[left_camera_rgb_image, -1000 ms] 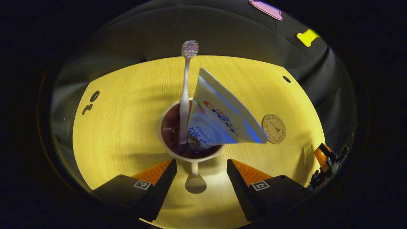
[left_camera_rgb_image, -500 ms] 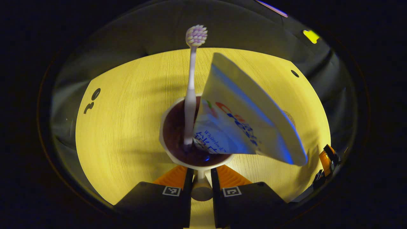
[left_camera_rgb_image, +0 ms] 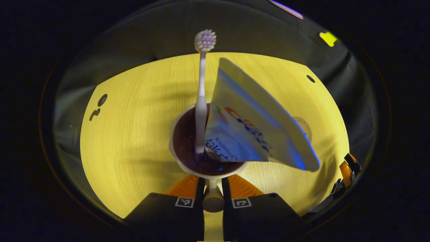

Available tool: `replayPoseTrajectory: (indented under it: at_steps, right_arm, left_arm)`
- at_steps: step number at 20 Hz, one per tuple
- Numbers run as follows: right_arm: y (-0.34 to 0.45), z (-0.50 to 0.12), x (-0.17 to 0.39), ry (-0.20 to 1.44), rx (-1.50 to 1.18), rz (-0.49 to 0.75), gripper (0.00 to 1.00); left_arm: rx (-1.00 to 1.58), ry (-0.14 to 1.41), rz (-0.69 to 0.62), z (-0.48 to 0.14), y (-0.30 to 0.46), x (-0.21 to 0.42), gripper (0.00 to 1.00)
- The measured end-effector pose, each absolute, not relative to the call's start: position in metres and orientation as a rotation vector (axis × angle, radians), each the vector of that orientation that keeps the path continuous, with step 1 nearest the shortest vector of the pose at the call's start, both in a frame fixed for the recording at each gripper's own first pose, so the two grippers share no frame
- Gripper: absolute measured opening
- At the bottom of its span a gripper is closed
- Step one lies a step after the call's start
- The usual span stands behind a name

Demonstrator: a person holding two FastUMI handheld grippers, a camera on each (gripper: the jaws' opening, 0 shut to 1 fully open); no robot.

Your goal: Put the toothbrush and toothpaste on the desktop into the cup, then pick up the cup and place it on the coaster on the desktop.

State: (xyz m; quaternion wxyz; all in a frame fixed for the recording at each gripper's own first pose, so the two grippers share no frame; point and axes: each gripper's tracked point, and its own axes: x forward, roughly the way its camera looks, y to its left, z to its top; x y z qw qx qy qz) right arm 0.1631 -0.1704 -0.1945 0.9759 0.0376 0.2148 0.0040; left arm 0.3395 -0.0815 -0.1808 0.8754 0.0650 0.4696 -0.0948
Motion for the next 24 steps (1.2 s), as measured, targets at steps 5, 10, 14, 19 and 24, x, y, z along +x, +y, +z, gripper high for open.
replayPoseTrajectory:
  at_steps: [5, 10, 14, 19, 24]
  right_arm:
    - [-0.175, -0.189, 0.157, 0.429, 0.063, 0.001, 0.98]
    - [-0.188, -0.179, 0.145, 0.41, 0.063, -0.029, 0.98]
    - [-0.207, -0.175, 0.127, 0.397, 0.079, -0.068, 0.98]
    - [-0.236, -0.182, 0.102, 0.407, 0.132, -0.146, 0.98]
    - [-0.256, -0.176, 0.091, 0.384, 0.179, -0.205, 0.98]
  left_arm:
    - [0.167, 0.937, -0.231, -0.161, -0.086, 0.336, 0.26]
    - [0.222, 0.926, -0.33, -0.151, -0.131, 0.327, 0.26]
    - [0.26, 0.928, -0.403, -0.152, -0.175, 0.327, 0.26]
    - [0.317, 0.948, -0.474, -0.166, -0.222, 0.326, 0.26]
    - [0.369, 0.953, -0.527, -0.177, -0.259, 0.326, 0.26]
